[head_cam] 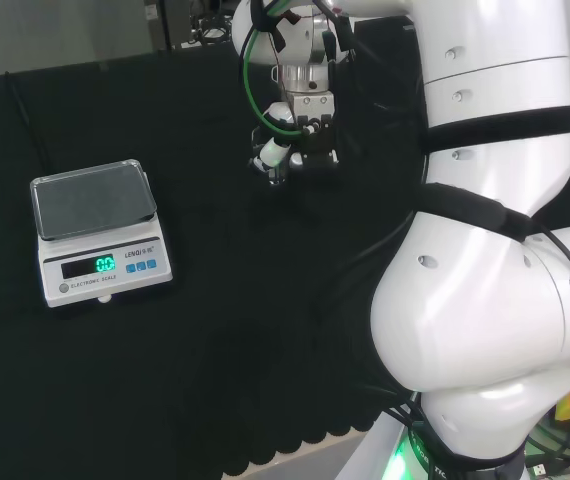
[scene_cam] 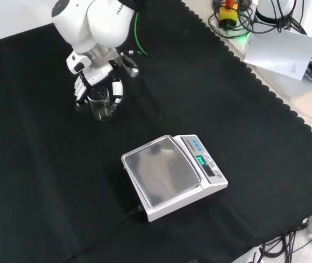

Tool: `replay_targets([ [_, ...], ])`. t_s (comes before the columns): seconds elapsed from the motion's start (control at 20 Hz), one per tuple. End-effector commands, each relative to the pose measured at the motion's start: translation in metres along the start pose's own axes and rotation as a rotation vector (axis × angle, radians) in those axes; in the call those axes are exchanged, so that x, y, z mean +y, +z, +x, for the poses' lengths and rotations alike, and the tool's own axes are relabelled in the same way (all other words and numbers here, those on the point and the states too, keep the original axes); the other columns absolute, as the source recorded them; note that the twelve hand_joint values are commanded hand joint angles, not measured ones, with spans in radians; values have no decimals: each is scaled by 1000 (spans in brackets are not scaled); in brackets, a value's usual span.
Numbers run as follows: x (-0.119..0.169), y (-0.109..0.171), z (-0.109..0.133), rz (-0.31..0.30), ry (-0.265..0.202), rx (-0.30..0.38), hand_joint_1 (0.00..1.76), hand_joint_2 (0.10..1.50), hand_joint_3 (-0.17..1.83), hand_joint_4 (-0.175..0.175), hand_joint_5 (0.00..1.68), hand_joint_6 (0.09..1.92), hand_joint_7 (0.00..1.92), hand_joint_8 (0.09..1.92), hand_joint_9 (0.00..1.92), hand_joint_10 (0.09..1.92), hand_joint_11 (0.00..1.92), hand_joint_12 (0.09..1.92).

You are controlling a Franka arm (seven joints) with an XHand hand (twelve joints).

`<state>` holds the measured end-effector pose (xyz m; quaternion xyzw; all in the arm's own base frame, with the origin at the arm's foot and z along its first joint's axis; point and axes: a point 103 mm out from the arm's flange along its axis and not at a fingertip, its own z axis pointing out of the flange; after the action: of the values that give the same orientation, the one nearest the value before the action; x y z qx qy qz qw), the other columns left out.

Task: Pick up the beaker.

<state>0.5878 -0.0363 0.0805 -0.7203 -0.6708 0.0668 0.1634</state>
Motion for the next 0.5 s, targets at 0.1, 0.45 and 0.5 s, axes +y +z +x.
replay_targets([
  [0.1, 1, -3, 3, -33, -3, 2, 1105, 630, 836, -46, 549, 1150, 687, 1099, 1047, 885, 1037, 1089],
  [0.45, -3, -22, 4, -72, -2, 4, 1118, 996, 371, -163, 836, 1253, 843, 1376, 1180, 1049, 1295, 1001],
  [0.5, -5, -30, 5, -84, -5, 1, 1120, 1007, 353, -169, 844, 1250, 855, 1387, 1184, 1055, 1293, 1003],
])
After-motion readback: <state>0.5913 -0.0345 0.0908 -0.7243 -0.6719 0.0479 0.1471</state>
